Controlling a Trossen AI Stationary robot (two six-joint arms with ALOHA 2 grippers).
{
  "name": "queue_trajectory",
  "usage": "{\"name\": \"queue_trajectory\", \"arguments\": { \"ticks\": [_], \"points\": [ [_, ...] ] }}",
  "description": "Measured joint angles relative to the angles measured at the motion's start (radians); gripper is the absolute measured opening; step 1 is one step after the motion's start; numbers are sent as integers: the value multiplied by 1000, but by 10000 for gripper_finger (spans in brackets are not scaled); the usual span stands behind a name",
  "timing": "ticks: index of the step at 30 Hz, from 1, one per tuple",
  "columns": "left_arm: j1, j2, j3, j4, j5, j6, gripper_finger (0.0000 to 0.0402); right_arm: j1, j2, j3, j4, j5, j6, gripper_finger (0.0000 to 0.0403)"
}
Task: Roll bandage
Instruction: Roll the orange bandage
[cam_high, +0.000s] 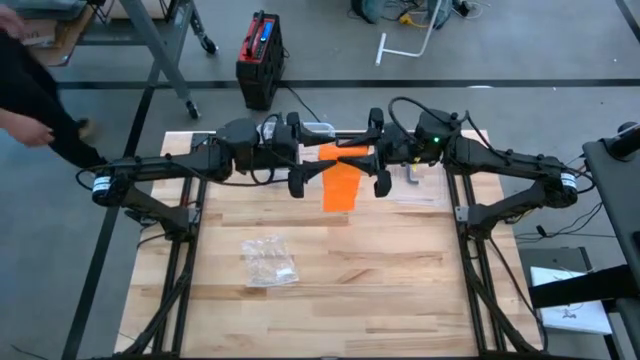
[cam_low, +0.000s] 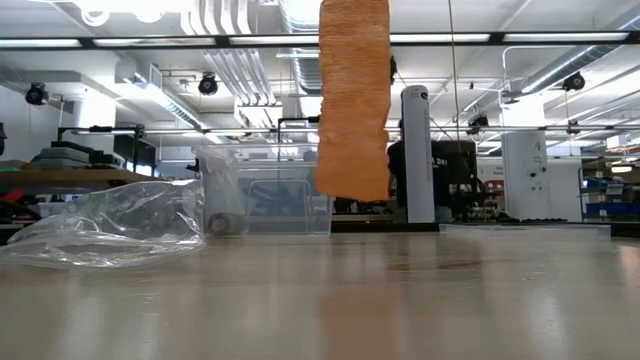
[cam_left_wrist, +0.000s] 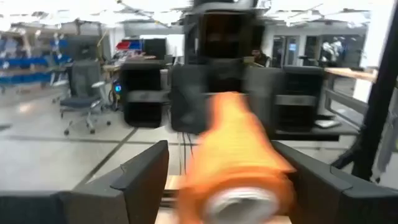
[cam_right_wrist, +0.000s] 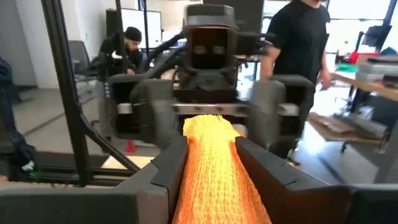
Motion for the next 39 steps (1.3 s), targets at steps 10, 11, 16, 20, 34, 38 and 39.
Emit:
{"name": "queue_trajectory", "arguments": {
  "ticks": [10,11,16,20,34,38,39],
  "points": [
    [32,2,0,-13,32,26,181,33,0,0,2,88,-42,123],
    [32,2,0,-15,32,56,163,33,0,0,2,88,-23,124],
    [32,1,0,-15,35,221,68,33,0,0,7,79,149,144],
    [32,-7,0,-18,35,311,35,33,-3,0,14,56,328,181],
    [34,-57,0,-98,111,571,52,74,-8,-24,42,134,483,256],
    [34,-77,0,-144,112,639,38,97,-13,-82,126,185,507,254],
    [34,-80,0,-159,115,653,38,101,-13,-98,152,184,518,253]
  ]
}}
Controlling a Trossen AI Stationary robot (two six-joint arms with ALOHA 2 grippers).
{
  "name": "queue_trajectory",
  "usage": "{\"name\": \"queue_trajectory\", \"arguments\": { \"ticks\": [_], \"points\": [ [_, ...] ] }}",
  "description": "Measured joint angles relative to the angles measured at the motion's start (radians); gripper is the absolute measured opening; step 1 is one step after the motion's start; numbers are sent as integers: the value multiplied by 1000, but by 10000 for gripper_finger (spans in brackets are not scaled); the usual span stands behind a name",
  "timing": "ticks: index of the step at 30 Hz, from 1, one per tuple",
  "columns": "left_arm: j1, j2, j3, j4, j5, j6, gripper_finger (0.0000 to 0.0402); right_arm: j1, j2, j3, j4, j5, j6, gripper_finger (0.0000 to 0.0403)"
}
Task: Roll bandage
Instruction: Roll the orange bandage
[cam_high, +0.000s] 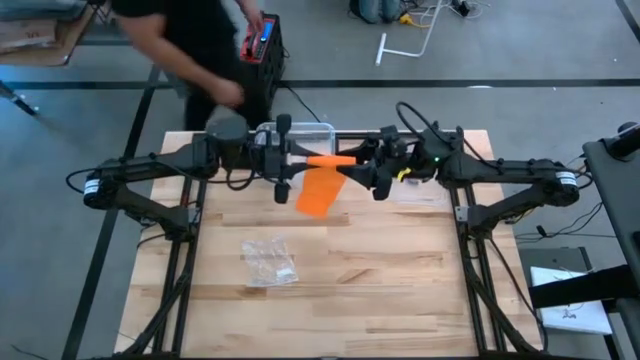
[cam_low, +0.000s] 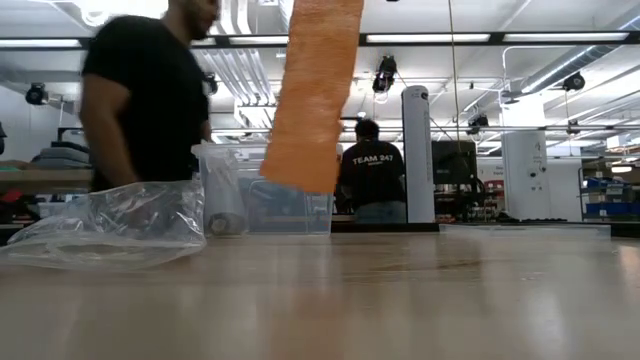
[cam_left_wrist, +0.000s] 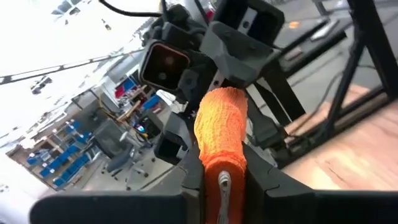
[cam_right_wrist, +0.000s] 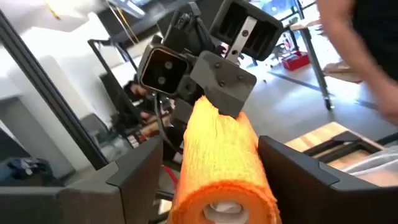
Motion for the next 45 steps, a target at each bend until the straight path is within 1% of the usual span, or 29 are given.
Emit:
{"name": "queue_trajectory", "arguments": {
  "ticks": [7,10,15,21,30,33,37,41,43,45],
  "points": [
    [-2,-4,2,-81,10,85,47,20,-1,-153,288,33,60,244],
    [-2,-3,2,-101,8,85,46,20,-1,-205,354,48,94,239],
    [-2,-3,2,-105,3,91,46,20,7,-233,390,60,141,230],
    [-2,-3,1,-104,0,107,46,20,12,-249,384,68,144,224],
    [-16,-3,1,-100,-2,127,46,20,14,-248,385,75,147,239],
    [-20,-3,1,-93,-1,135,46,20,14,-247,387,75,148,237],
    [-19,-3,0,-88,-1,119,47,20,14,-246,388,78,91,213],
    [-19,-3,0,-79,-2,70,48,20,14,-245,391,78,34,169],
    [-19,-3,0,-77,-3,29,51,20,14,-245,390,78,-8,145],
    [-20,-3,0,-77,-19,-64,60,20,14,-245,388,78,-52,122]
  ]
}}
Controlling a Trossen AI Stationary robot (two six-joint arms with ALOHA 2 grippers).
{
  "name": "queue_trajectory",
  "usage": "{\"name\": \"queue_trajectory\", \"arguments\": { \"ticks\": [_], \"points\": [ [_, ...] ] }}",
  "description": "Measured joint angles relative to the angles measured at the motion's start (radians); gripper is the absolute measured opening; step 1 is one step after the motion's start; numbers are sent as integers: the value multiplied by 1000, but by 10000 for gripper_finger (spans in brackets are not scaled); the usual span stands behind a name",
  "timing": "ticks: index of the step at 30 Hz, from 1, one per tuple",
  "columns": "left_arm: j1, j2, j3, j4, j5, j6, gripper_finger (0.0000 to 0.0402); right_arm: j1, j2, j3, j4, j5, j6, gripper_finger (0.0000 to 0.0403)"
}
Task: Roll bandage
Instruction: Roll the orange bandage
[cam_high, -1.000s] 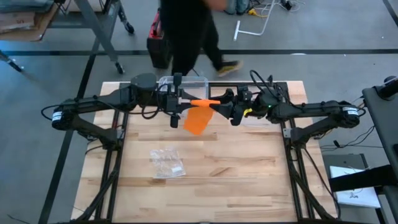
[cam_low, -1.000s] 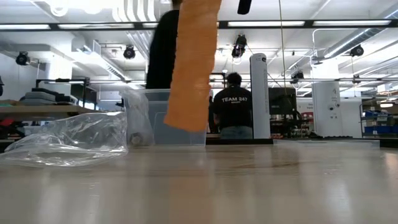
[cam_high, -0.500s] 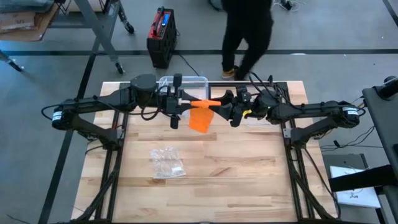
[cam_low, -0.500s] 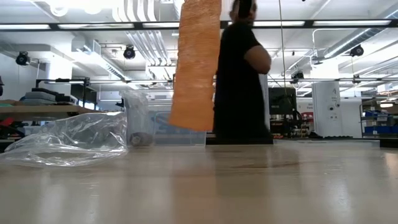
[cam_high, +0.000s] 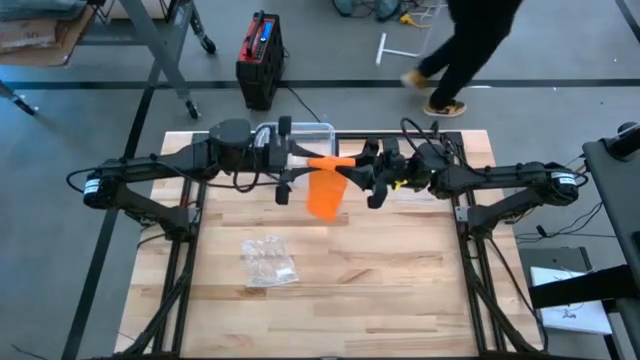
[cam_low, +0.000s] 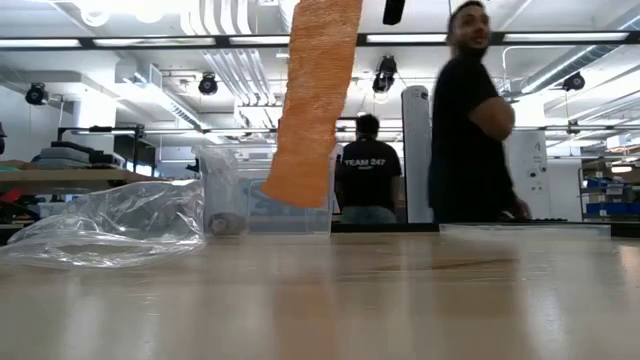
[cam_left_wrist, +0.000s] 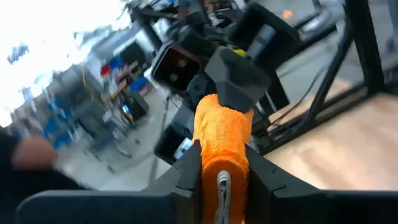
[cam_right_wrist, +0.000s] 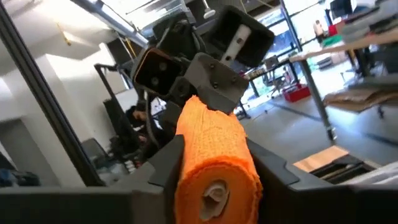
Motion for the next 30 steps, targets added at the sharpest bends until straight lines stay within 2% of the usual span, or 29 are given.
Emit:
{"name": "queue_trajectory", "arguments": {
  "ticks": [3,7,13,18,22,30],
  "points": [
    [0,0,0,-4,-35,-182,90,-1,-1,0,-3,0,-88,97],
    [0,0,0,-47,-43,-350,155,-1,-2,0,-24,-3,-201,86],
    [0,12,0,-86,-18,-467,259,-3,-13,16,-104,-69,-302,87],
    [0,30,0,-54,75,-523,311,-2,-17,113,-296,-140,-411,84],
    [0,44,0,-37,81,-565,309,-1,-8,173,-415,-139,-471,87],
    [0,32,0,4,87,-607,233,0,-8,159,-394,-101,-519,81]
  ]
}}
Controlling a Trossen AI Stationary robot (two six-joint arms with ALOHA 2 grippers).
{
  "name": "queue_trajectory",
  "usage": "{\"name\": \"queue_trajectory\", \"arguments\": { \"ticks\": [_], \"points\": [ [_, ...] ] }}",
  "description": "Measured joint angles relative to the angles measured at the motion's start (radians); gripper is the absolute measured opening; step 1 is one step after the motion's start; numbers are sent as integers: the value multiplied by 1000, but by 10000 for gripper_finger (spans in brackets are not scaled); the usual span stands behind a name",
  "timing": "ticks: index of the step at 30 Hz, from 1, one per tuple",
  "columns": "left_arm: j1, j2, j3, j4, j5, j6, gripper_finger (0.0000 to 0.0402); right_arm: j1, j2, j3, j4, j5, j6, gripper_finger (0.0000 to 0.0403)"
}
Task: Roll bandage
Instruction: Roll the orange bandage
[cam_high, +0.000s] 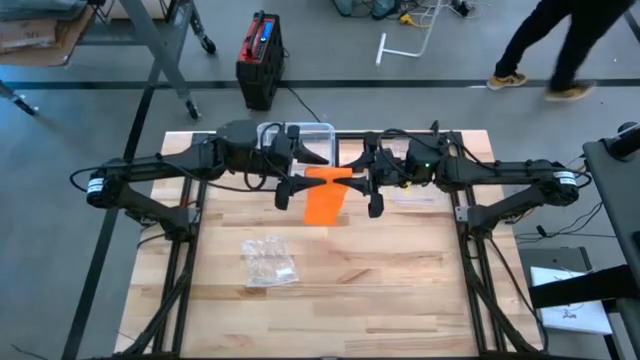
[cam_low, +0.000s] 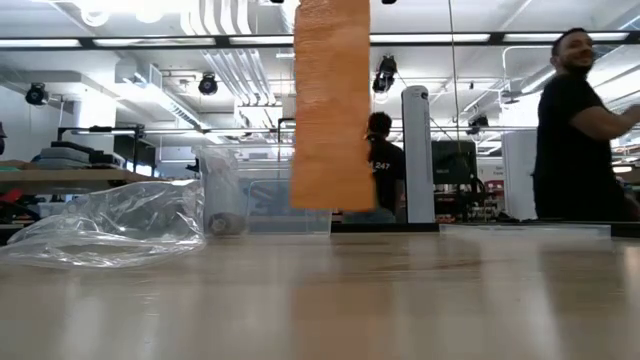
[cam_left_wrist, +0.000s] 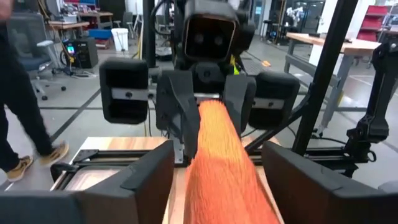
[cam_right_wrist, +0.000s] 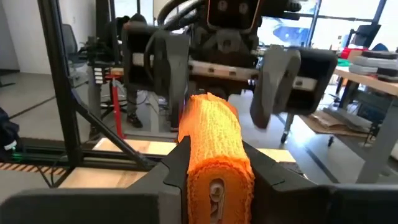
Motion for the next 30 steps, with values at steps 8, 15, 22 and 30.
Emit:
{"name": "queue_trajectory", "arguments": {
  "ticks": [8,15,22,30],
  "points": [
    [1,-4,0,12,3,14,244,0,1,-1,6,2,-6,83],
    [1,8,0,9,3,40,295,0,1,-1,5,3,-12,80],
    [1,9,0,7,3,43,296,0,-8,-2,2,3,-12,80],
    [1,3,0,2,3,66,280,0,-8,-2,-15,3,-11,79]
  ]
}}
